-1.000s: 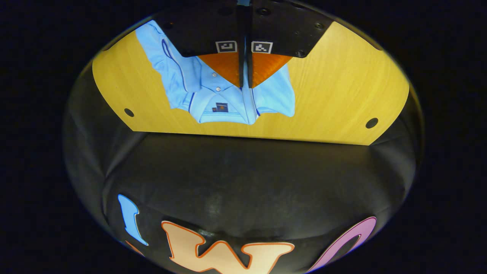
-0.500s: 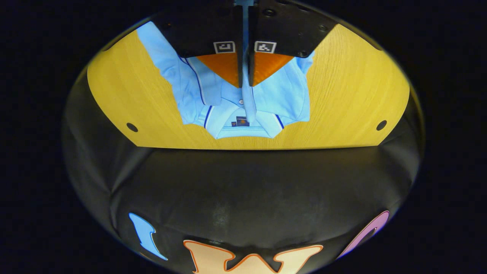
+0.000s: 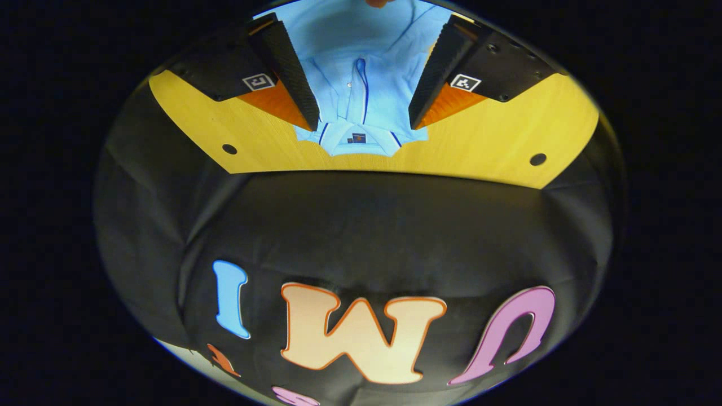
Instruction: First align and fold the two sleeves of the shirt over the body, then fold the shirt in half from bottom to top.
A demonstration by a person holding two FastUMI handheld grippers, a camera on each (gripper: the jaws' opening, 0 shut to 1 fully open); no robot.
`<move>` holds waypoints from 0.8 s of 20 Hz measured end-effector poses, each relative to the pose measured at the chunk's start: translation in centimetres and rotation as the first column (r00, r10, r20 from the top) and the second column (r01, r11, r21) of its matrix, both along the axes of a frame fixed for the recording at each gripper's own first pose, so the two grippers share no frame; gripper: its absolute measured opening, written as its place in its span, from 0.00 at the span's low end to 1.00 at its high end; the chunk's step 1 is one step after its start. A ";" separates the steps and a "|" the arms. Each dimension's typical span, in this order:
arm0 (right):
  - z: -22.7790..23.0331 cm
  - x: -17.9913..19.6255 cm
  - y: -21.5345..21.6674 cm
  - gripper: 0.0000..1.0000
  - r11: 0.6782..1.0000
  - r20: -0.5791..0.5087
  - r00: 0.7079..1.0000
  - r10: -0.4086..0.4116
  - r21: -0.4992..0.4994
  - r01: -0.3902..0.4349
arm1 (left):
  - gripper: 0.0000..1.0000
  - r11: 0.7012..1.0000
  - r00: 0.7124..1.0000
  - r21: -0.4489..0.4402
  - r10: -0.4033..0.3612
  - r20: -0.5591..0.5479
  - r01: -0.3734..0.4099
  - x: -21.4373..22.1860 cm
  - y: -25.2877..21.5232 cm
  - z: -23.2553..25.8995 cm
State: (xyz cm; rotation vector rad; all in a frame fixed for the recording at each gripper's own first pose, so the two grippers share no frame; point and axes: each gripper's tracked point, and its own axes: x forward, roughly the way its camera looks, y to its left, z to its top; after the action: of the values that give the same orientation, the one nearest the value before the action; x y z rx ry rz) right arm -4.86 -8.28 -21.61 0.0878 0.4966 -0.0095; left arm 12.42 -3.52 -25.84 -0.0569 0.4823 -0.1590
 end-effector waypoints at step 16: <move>-8.9 -11.2 3.5 0.94 0.959 -0.210 0.939 0.272 -0.021 -0.283 | 0.96 0.986 0.982 0.154 -0.039 -0.184 0.068 -25.8 4.9 -2.6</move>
State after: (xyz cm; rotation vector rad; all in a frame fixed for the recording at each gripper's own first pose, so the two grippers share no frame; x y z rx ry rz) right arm -16.04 -4.78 -30.56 -0.0344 0.7122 0.2483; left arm -13.42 1.36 -28.47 0.0994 0.6762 -0.1683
